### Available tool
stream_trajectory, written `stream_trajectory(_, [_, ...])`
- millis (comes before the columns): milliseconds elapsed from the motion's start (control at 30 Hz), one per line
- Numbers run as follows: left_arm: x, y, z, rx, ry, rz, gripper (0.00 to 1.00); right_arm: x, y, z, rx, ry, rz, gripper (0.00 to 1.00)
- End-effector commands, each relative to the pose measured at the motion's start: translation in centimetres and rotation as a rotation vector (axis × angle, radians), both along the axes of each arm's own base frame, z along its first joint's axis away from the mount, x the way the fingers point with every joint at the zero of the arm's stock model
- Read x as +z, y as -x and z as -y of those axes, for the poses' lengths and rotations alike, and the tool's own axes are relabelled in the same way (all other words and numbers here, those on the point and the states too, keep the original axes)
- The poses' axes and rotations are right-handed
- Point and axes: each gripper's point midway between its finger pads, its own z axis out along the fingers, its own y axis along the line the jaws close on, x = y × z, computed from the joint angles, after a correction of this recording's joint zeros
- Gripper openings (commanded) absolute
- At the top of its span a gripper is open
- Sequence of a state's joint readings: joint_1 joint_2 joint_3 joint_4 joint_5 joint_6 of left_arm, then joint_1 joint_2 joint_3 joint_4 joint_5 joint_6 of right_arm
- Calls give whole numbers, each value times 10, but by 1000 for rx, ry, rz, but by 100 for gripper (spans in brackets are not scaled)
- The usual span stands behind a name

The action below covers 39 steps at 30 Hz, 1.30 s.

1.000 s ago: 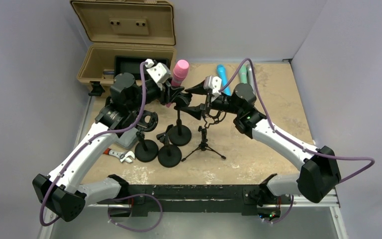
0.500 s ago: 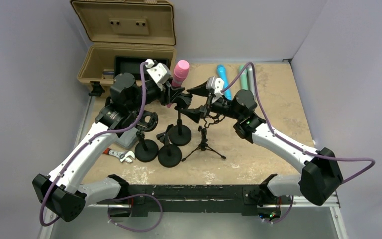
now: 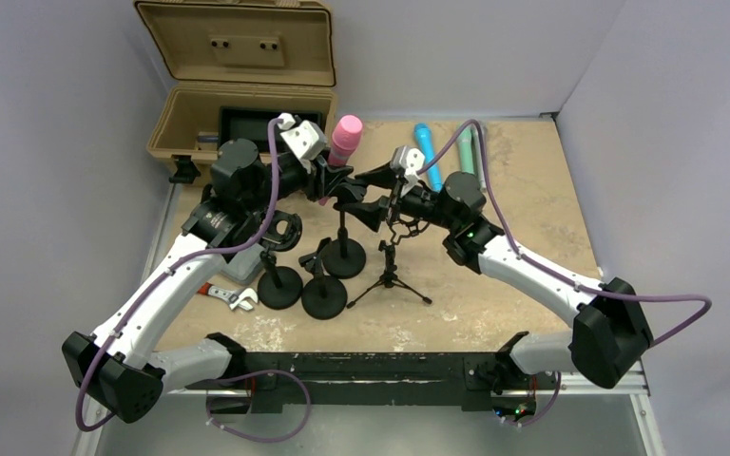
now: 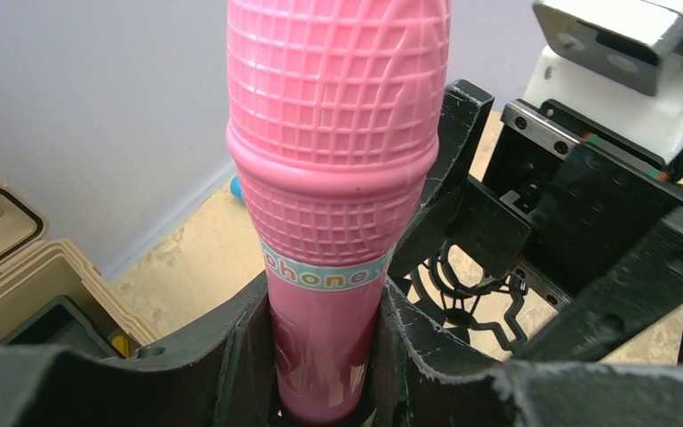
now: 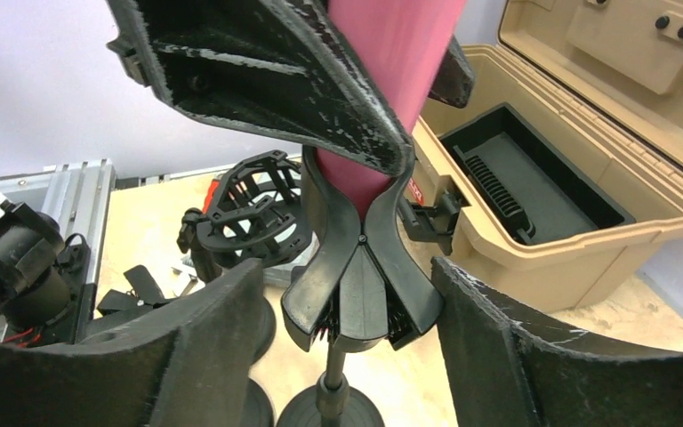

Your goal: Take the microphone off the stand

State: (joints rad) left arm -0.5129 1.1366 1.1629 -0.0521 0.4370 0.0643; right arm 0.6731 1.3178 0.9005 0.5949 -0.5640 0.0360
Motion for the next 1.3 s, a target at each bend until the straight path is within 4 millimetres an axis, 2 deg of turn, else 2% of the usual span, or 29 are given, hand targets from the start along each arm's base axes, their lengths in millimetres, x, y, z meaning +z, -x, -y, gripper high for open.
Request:
stream_trajectory(0, [1,2,2,-14,14,-1,0,8,0,0,-9,-26,17,60])
stream_trajectory(67, [2,3,2,-14,16,3,0,10,1,1,-13,-34,24,45])
stream_trajectory(167, [2,3,2,-15,15,1,0,12,1,1,-19,-38,32,30])
stream_trajectory(400, [4,4,1,-14,19,5,0,9,1,2,-27,-30,34,2])
stream_trajectory(633, [7,7,0,-13,25,12,0,6,0,0,-36,-5,32,0])
stream_trajectory(667, [7,6,0,-13,26,12,0,6,0,1,-34,-3,32,3])
stream_trajectory(700, [8,7,0,-14,26,13,0,7,1,1,-37,-7,32,25])
stream_trajectory(767, [8,6,0,-14,26,13,0,11,3,4,-53,-32,34,63])
stream_trajectory(800, [7,6,0,-14,25,11,0,13,4,5,-57,-42,41,74])
stream_trajectory(833, [8,6,-1,-12,26,13,0,14,5,6,-60,-46,44,78])
stream_trajectory(1067, [7,7,0,-13,26,13,0,10,3,2,-61,-33,35,81])
stream_trajectory(1167, [7,7,0,-14,26,13,0,11,2,1,-61,-40,36,77])
stream_trajectory(1267, [7,7,0,-14,26,13,0,10,-2,0,-70,-37,29,66])
